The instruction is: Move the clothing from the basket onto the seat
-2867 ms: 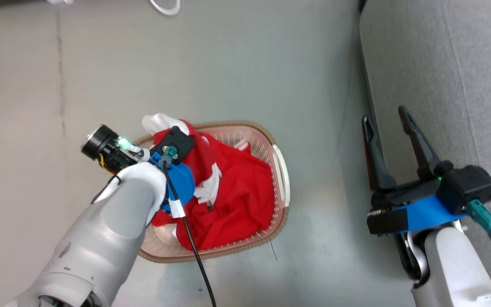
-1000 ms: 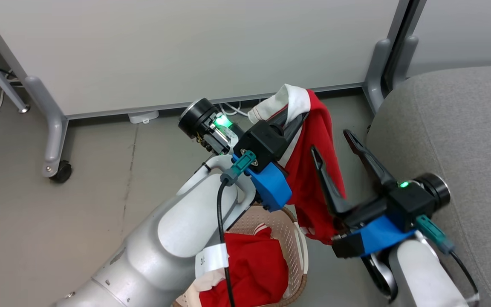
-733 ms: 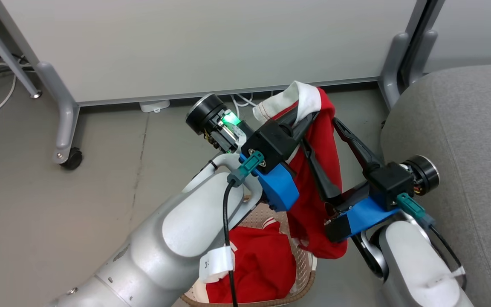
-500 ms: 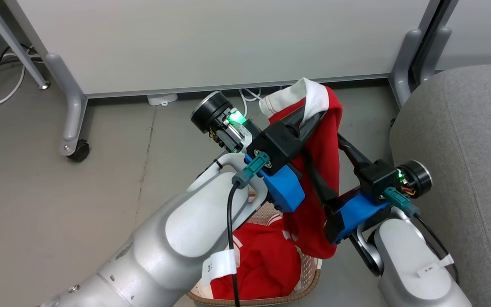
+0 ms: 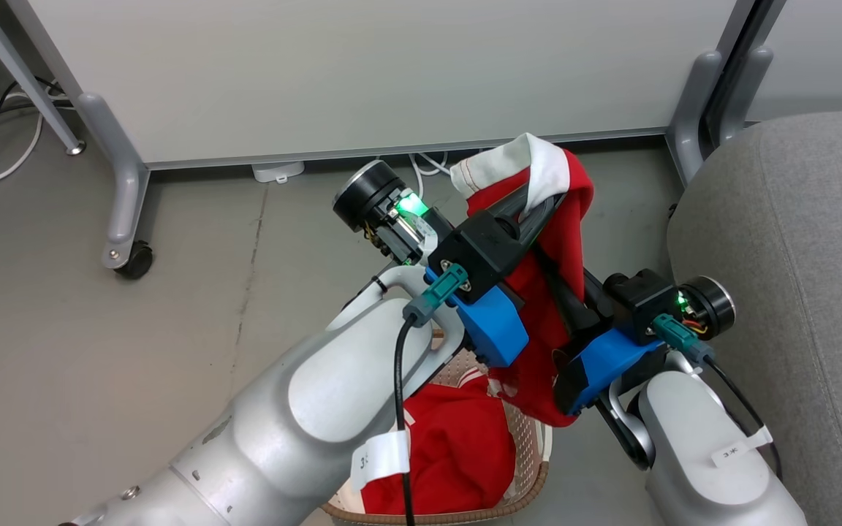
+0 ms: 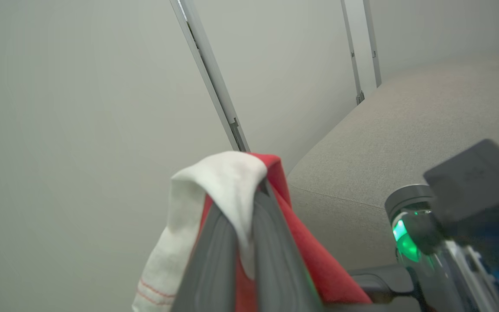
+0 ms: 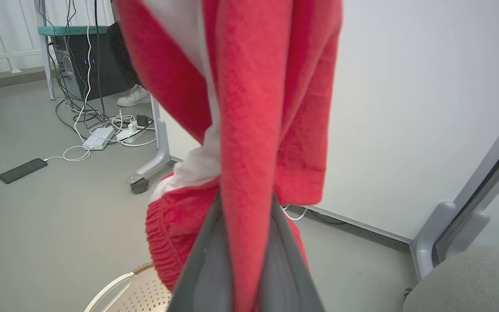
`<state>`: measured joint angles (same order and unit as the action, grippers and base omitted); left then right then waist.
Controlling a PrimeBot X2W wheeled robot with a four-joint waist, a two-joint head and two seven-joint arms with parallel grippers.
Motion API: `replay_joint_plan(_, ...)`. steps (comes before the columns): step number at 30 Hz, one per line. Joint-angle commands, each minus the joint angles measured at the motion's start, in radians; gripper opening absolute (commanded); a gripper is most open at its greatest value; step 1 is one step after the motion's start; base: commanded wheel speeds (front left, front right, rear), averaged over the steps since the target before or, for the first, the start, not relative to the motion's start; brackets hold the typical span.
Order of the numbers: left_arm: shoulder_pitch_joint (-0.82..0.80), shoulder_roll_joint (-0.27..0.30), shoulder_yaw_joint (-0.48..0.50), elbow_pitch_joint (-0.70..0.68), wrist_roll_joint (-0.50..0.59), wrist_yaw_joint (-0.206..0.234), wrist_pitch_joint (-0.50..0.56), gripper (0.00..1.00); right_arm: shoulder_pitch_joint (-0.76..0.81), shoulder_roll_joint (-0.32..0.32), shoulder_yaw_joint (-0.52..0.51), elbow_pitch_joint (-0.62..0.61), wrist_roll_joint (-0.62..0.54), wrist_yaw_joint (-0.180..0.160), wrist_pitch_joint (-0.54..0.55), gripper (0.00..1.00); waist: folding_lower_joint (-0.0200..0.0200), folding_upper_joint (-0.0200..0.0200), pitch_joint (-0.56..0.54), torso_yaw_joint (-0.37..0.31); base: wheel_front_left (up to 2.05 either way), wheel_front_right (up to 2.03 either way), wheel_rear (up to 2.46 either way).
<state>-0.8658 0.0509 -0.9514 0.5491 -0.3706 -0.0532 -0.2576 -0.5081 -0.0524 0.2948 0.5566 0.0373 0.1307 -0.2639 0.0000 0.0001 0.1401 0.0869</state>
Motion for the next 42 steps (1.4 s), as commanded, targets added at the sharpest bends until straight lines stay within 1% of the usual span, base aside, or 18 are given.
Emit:
replay_joint_plan(1,-0.016,-0.001,-0.005,0.005,-0.006,0.003,-0.005,0.0,-0.002,0.002,0.001,-0.006,0.005,0.0,-0.001,0.0,0.0,-0.0001,0.0,-0.002,0.0,0.0,0.0)
replay_joint_plan(3,-0.011,0.0,-0.005,0.011,-0.019,0.001,-0.003,0.0,0.001,0.002,0.001,-0.011,0.007,0.0,-0.001,0.0,0.0,-0.0001,0.0,-0.004,0.0,0.0,0.0)
replay_joint_plan(4,-0.015,0.0,-0.006,0.011,-0.013,0.008,-0.003,0.06,0.003,0.002,0.001,-0.013,0.008,0.0,-0.001,0.0,0.0,-0.0001,0.001,-0.005,0.0,0.0,0.0)
replay_joint_plan(5,-0.015,0.0,-0.006,0.011,-0.013,0.008,-0.003,0.06,0.003,0.002,0.001,-0.013,0.008,0.0,-0.001,0.0,0.0,-0.0001,0.001,-0.005,0.0,0.0,0.0)
replay_joint_plan(6,-0.025,-0.001,-0.011,0.013,0.0,0.017,-0.004,1.0,0.004,0.002,0.0,-0.016,0.01,0.0,-0.001,0.0,0.0,-0.0001,0.002,-0.005,0.0,0.0,0.0)
replay_joint_plan(8,-0.016,0.0,-0.007,0.016,-0.015,0.015,-0.005,1.0,0.008,0.002,-0.003,-0.02,0.012,0.0,-0.001,0.0,0.0,-0.0001,0.003,-0.006,0.0,0.0,0.0)
replay_joint_plan(17,-0.004,0.0,-0.017,0.031,-0.024,0.02,-0.007,1.0,0.024,0.002,-0.023,-0.041,0.026,0.0,-0.001,0.0,0.0,-0.0001,0.01,-0.008,0.0,0.0,0.0)
replay_joint_plan(26,0.019,0.005,-0.015,0.032,-0.03,0.024,-0.008,1.0,0.016,0.002,-0.1,-0.092,0.021,0.0,-0.001,0.0,0.0,-0.0001,0.033,-0.043,0.0,0.0,0.0)
replay_joint_plan(34,0.047,0.016,-0.018,0.009,-0.022,0.02,-0.008,1.0,0.02,0.0,-0.182,-0.148,0.006,0.0,-0.001,0.0,0.0,-0.0001,0.063,-0.12,0.0,0.0,0.0)
replay_joint_plan(42,0.081,0.02,-0.035,0.003,-0.017,0.009,-0.008,1.0,0.057,-0.012,-0.264,-0.198,0.008,0.0,-0.001,0.0,0.0,-0.0001,0.075,-0.232,0.0,0.0,0.0)
